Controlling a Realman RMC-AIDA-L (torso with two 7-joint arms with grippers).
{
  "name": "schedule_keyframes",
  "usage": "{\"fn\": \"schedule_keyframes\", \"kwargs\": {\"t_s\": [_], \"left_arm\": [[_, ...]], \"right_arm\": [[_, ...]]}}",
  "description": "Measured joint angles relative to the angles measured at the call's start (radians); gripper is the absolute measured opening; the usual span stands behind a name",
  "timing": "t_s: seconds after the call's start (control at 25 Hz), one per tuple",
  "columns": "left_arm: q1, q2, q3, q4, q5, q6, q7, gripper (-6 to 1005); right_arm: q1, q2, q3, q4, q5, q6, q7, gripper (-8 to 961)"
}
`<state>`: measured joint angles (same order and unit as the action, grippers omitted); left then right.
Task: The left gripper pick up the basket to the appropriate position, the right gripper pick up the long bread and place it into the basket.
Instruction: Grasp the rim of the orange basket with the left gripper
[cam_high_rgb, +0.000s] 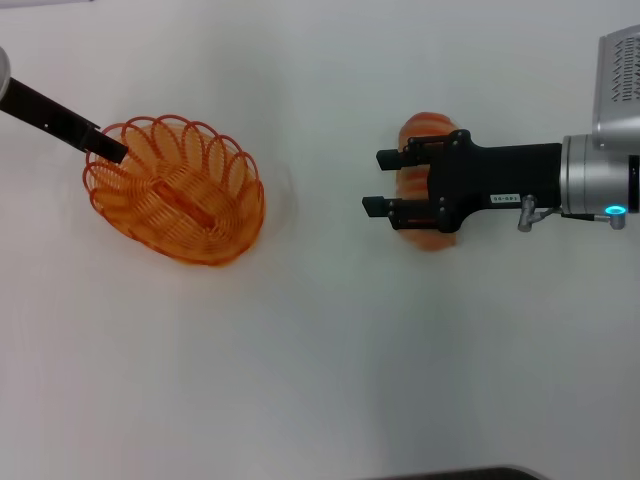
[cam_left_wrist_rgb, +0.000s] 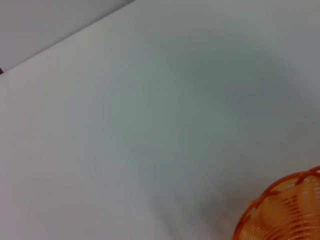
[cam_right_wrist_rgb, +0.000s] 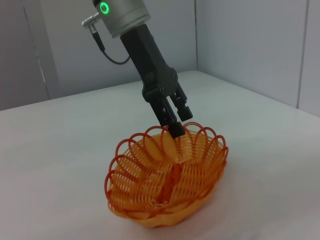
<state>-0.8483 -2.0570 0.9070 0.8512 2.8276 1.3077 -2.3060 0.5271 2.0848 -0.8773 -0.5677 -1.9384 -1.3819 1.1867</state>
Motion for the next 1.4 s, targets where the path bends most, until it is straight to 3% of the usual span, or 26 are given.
{"fn": "schedule_keyframes", "kwargs": {"t_s": [0.44, 0.84, 1.08, 1.4], "left_arm": [[-0.001, -0.018, 0.022, -0.008, 0.017, -0.028, 0.006, 716], [0.014, -0.041, 0.084, -0.007, 0.028, -0.061, 0.005, 571], [0.023, -0.043, 0.106, -0.001, 0.028, -0.079, -0.003, 370], [0.035, -0.046, 0.089, 0.058, 0.029, -0.055, -0.074, 207]], "right_arm": [[0.007, 0.0, 0.0, 0.009, 0.001, 0.001, 0.002, 663], [0.012, 0.001, 0.0, 0.011, 0.001, 0.009, 0.004, 663], [0.012, 0.002, 0.0, 0.011, 0.002, 0.011, 0.004, 663], [0.009, 0.004, 0.001, 0.011, 0.018, 0.012, 0.004, 663]]}}
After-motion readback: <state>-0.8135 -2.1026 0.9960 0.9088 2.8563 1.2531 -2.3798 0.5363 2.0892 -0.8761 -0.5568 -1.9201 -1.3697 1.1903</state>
